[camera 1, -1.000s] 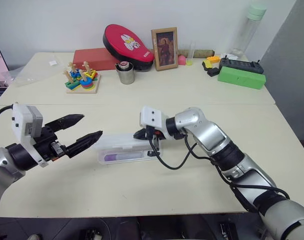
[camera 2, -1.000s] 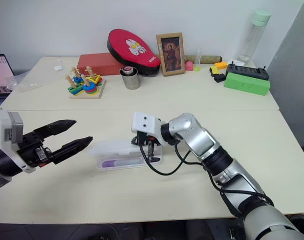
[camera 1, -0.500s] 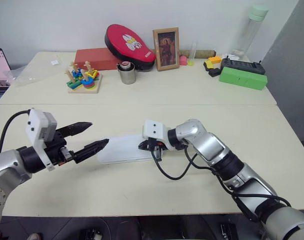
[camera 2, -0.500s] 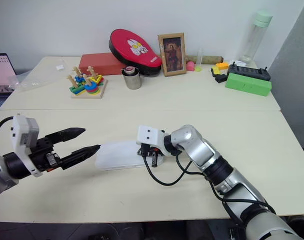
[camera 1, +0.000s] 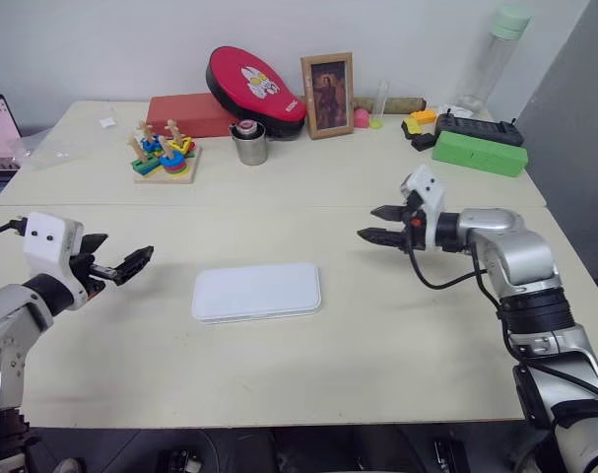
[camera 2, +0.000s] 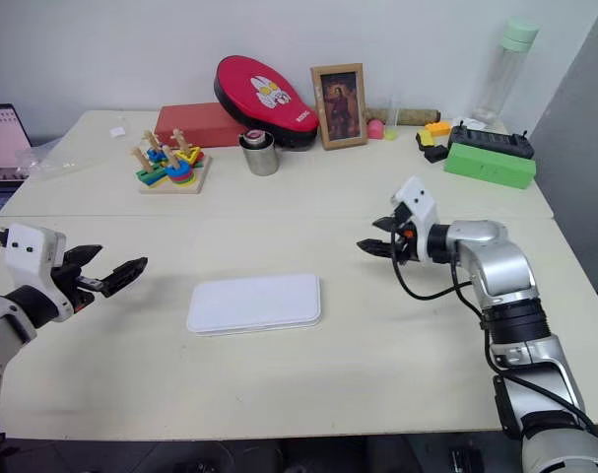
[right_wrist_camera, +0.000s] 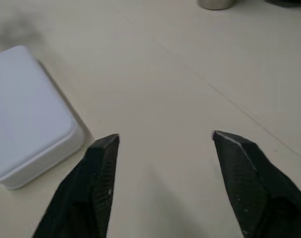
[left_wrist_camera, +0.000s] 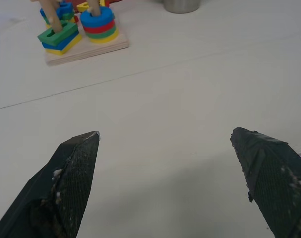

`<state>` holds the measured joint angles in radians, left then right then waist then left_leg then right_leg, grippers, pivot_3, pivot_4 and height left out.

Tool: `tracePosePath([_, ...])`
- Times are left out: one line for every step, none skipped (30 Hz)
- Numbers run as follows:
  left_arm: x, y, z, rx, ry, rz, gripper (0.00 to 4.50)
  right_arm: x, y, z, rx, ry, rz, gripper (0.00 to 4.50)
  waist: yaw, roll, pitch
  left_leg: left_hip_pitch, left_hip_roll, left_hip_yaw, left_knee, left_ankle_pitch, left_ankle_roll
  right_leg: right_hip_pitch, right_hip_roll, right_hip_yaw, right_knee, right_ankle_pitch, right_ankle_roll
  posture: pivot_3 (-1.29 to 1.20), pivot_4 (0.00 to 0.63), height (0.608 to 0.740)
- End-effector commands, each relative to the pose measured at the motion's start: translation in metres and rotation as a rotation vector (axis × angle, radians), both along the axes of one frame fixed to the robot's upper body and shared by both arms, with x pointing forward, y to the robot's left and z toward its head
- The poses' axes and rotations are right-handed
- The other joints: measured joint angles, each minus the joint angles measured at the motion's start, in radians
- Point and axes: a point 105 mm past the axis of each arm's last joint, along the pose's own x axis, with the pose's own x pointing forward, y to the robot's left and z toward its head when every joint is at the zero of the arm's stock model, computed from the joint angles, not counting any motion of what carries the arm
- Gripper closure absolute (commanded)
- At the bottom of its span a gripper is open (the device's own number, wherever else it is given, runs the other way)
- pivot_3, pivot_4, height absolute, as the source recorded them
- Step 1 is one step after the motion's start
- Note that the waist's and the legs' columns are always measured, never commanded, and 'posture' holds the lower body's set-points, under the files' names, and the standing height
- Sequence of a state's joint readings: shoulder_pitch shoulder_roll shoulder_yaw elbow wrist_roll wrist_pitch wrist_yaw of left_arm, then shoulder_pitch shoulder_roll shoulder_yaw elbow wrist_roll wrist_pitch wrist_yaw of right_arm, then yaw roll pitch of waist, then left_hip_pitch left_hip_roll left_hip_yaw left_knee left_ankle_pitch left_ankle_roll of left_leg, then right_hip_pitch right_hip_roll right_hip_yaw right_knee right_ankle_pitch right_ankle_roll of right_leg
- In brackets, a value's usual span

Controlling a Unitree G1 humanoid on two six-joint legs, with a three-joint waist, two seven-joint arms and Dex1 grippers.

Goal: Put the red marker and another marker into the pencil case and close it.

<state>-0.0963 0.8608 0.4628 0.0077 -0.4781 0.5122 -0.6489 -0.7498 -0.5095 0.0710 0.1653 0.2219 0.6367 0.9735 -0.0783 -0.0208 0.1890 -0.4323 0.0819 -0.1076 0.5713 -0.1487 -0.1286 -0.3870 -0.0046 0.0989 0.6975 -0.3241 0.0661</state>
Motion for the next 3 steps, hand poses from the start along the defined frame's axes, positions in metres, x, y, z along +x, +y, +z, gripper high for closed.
tracePosePath([0.0037, 0.0097, 0.0271, 0.059, -0.069, 0.002, 0.00, -0.0054, -0.0054, 0.0110, 0.049, -0.039, -0.001, 0.48, -0.002, 0.000, 0.000, 0.000, 0.000, 0.000, 0.000, 0.000, 0.000, 0.000, 0.000, 0.000, 0.000, 0.000, 0.000, 0.00, 0.150, 0.740])
tracePosePath([0.0041, 0.0090, 0.0284, 0.059, -0.071, -0.006, 0.00, -0.0065, -0.0047, 0.0105, 0.052, -0.039, 0.001, 0.22, -0.002, 0.000, 0.000, 0.000, 0.000, 0.000, 0.000, 0.000, 0.000, 0.000, 0.000, 0.000, 0.000, 0.000, 0.000, 0.00, 0.150, 0.740])
tracePosePath([0.0043, 0.0084, 0.0287, 0.059, -0.070, -0.011, 0.00, -0.0071, -0.0041, 0.0101, 0.052, -0.039, 0.002, 0.06, -0.002, 0.000, 0.000, 0.000, 0.000, 0.000, 0.000, 0.000, 0.000, 0.000, 0.000, 0.000, 0.000, 0.000, 0.000, 0.00, 0.150, 0.740])
